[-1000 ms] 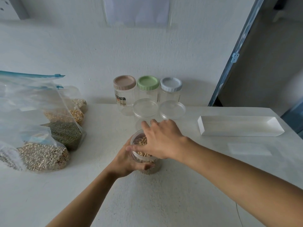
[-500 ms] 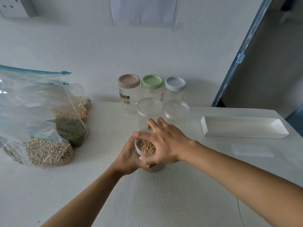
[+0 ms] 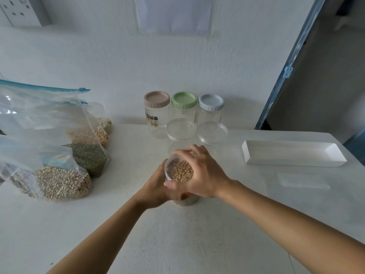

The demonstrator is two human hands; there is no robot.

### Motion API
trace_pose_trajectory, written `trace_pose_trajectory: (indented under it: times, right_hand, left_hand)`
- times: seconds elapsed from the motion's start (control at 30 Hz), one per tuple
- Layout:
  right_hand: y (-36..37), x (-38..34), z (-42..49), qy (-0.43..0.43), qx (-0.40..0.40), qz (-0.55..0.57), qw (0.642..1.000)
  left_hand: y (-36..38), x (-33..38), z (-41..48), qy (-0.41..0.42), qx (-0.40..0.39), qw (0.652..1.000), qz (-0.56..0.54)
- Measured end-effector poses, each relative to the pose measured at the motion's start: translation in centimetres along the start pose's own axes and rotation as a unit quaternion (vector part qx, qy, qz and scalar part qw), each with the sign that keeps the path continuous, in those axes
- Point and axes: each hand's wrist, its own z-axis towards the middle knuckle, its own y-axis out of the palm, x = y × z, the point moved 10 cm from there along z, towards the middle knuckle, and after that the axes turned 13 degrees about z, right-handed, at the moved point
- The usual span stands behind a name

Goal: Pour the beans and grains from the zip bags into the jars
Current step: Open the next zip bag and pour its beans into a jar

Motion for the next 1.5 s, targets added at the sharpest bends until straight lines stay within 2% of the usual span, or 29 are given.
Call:
trace_pose_trajectory:
  times: [0.1,0.17,0.27,0.4,0.53,0.63,0.73,0.87,0.93,1.0,1.07,1.17,1.33,1.5]
  right_hand:
    - [0.7,3.2,-1.6,0.05,0.004,0.196,0.979]
    - [1.3,4.8,-2.5,0.087,-0.009,0.288,0.954]
    - [1.8,5.3,-3.1,0.094,-0.009,0.33,0.939]
    - [1.8,5.4,-3.8,0.095,0.047,0.347,0.932]
    - [0.9,4.7,-4.1,0.066,0.117,0.31,0.941]
    - [1.0,4.1,-3.7,0.066,0.131,0.231,0.962]
    - [1.8,4.1,-2.8,0.073,0.101,0.24,0.963]
    - [2.1,3.3,-1.0,0.037,0.028,0.239,0.97]
    - [1.5,2.3,0.0,0.0,0.031,0.192,0.981]
    - [0.7,0.3,0.8,-0.072,0.064,0.102,0.99]
    - [0.4,-1.5,1.5,-0.137,0.106,0.016,0.985]
    - [0.9,-2.7,2.7,-0.174,0.138,-0.05,0.974]
    - [1.8,-3.5,5.4,-0.175,0.136,-0.109,0.969]
    - [2.1,-3.1,8.4,-0.138,0.127,-0.124,0.974]
  left_hand:
    - [-0.3,-1.8,-1.4,-0.059,-0.078,0.995,0.002]
    - [-0.9,-2.4,-2.5,-0.084,-0.091,0.99,-0.067]
    - [-1.5,-1.8,-3.2,-0.102,-0.057,0.982,-0.145]
    - [-0.5,-0.5,-3.4,-0.11,-0.061,0.98,-0.153]
    - [-0.2,0.3,-3.1,-0.125,-0.006,0.983,-0.131]
    - [-1.3,0.4,-3.0,-0.123,0.058,0.984,-0.114]
    - [-2.6,0.6,-3.2,-0.131,0.089,0.982,-0.105]
    - [-4.2,-0.1,-4.0,-0.155,0.117,0.975,-0.107]
    - [-5.1,-0.3,-4.4,-0.166,0.135,0.971,-0.109]
    - [-6.0,-0.7,-4.5,-0.176,0.149,0.967,-0.104]
    - [-6.8,-1.0,-4.3,-0.179,0.165,0.965,-0.101]
    - [-8.1,-1.9,-4.0,-0.186,0.192,0.957,-0.112]
    - [-10.5,-3.3,-2.6,-0.176,0.204,0.955,-0.121]
    - [-12.6,-5.0,-0.3,-0.157,0.19,0.961,-0.121]
